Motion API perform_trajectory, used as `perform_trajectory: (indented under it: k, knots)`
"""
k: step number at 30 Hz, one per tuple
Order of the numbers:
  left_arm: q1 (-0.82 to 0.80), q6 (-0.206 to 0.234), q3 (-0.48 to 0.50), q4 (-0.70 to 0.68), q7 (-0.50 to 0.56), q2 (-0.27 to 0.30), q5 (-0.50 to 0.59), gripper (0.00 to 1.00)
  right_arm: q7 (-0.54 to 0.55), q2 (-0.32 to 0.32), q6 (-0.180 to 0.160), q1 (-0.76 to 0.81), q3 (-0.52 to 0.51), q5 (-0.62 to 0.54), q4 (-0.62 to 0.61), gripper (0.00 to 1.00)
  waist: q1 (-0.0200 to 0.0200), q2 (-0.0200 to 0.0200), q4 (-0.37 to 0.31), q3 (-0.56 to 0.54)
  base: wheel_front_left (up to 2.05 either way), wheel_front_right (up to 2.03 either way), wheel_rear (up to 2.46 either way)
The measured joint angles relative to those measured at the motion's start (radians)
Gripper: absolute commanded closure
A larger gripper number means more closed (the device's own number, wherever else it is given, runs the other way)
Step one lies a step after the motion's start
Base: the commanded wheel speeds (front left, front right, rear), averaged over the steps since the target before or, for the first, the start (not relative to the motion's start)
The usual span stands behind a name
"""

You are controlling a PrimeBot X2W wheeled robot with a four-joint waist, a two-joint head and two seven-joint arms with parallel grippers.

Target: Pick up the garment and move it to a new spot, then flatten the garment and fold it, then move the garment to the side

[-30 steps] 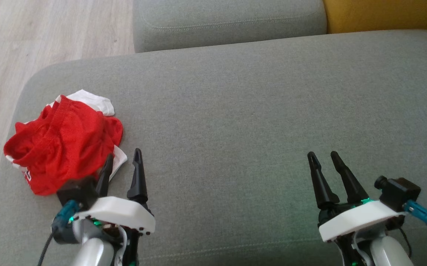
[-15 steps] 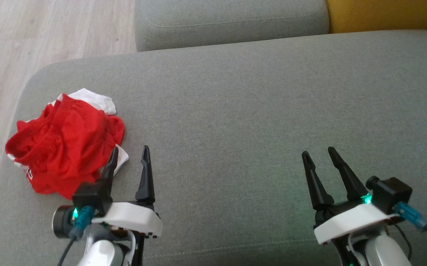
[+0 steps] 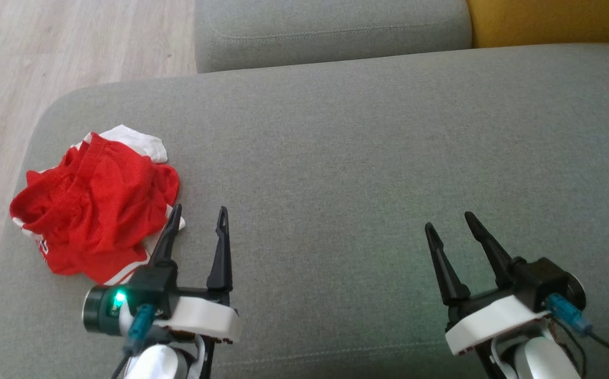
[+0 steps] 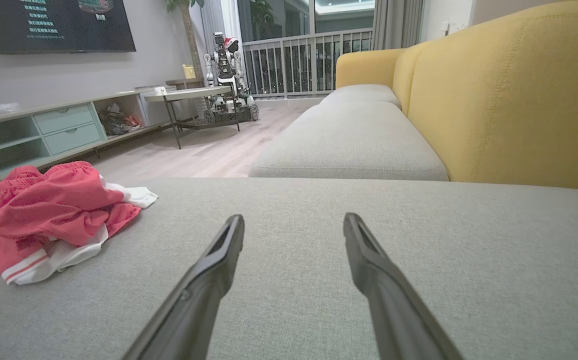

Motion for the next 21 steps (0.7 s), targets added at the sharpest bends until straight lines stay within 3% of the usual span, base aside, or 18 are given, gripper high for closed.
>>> perform_trajectory:
  k: [10,21]
  knots:
    - [0.004,-0.043,0.003,0.042,-0.024,-0.025,0.12,0.0,-0.03,-0.001,0.0,-0.001,-0.008,-0.089,0.049,0.0,0.0,0.0,0.002,-0.005,0.0,0.0,0.0]
    - [0.006,-0.084,0.039,0.081,-0.024,-0.052,0.129,0.0,-0.03,-0.002,0.0,-0.005,-0.044,-0.082,0.047,0.0,0.0,0.0,0.003,-0.001,0.0,0.0,0.0]
